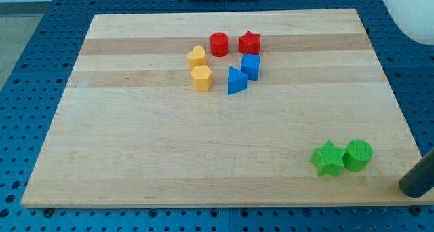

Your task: Move the green circle parallel to the cube

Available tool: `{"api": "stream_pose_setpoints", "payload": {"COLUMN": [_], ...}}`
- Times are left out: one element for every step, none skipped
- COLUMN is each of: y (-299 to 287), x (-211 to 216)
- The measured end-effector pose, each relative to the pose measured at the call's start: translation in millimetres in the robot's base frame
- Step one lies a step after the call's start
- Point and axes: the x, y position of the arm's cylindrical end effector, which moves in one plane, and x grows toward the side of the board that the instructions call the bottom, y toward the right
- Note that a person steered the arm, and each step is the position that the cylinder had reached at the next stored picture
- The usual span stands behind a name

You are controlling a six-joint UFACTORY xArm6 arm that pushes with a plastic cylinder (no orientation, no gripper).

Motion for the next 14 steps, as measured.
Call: {"api": "stream_pose_setpoints", "payload": {"y": [-5, -26, -62, -87, -89, -66, -56, -74, -100, -120, -138, -156, -193, -223], "x": [-6, -21, -35, -52, -59, -59, -63, -76, -90, -108, -123, -138, -140, -140]}}
